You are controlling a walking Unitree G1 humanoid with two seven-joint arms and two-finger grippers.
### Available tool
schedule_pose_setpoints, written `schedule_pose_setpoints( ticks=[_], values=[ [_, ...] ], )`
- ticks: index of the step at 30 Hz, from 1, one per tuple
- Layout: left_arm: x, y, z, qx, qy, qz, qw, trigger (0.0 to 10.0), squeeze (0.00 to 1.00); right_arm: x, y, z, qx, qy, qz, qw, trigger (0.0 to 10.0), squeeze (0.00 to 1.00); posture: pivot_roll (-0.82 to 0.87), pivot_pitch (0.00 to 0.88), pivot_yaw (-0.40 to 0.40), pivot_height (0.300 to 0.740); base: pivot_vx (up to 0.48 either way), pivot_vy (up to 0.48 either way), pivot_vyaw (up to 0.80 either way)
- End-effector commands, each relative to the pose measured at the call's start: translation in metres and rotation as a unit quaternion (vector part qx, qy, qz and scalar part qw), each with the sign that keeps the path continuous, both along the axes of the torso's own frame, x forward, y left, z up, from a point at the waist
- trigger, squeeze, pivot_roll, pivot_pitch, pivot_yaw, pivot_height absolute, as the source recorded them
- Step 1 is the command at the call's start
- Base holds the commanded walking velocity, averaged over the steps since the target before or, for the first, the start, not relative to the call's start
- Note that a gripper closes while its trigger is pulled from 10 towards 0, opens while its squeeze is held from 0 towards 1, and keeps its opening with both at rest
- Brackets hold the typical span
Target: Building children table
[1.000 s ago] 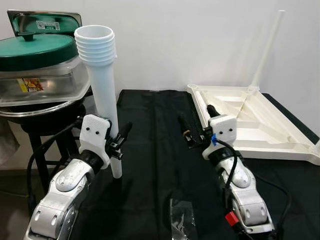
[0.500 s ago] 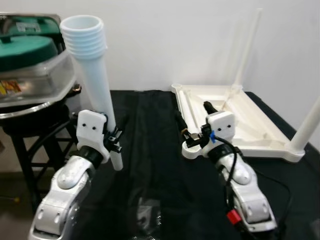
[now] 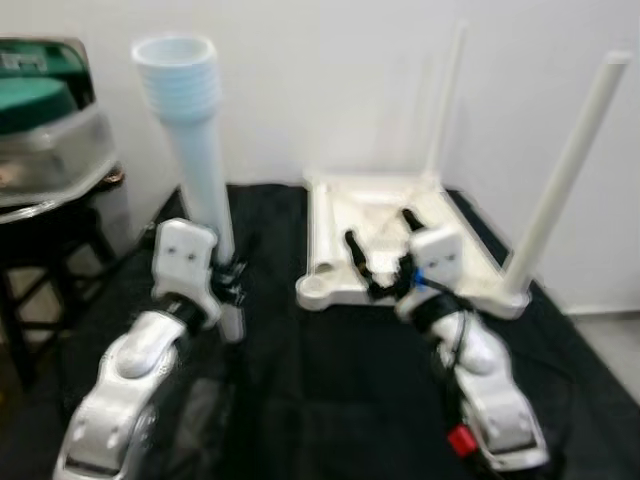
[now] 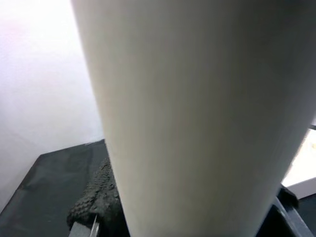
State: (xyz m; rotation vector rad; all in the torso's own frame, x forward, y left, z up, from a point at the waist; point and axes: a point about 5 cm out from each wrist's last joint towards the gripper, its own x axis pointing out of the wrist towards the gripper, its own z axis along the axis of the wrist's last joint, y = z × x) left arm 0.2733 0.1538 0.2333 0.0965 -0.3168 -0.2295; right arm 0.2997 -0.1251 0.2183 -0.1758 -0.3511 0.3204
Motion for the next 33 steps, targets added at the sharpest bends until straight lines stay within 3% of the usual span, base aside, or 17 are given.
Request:
schedule_pose_setpoints(
  ticks=[1,16,33],
  values=[
    [0.002,-0.004,0.0,0.002,-0.001,-0.007,1.0,10.0,0.0,0.001,-0.007,0.001,-0.006,-0.001,-0.022,1.0,10.0,0.0,0.03,0.0,-0.019,0.74,0.0,-0.36,0.0],
    [0.003,-0.003,0.001,-0.001,-0.008,0.003,1.0,10.0,0.0,0.004,-0.011,-0.008,-0.016,0.015,-0.056,0.998,10.0,0.0,0.03,0.0,-0.022,0.74,0.0,-0.359,0.0],
    [0.007,-0.001,-0.001,-0.009,-0.01,0.025,1.0,10.0,0.0,0.007,-0.024,-0.02,-0.027,0.038,-0.1,0.994,10.0,0.0,0.02,0.0,-0.018,0.74,0.0,0.0,0.0]
  ],
)
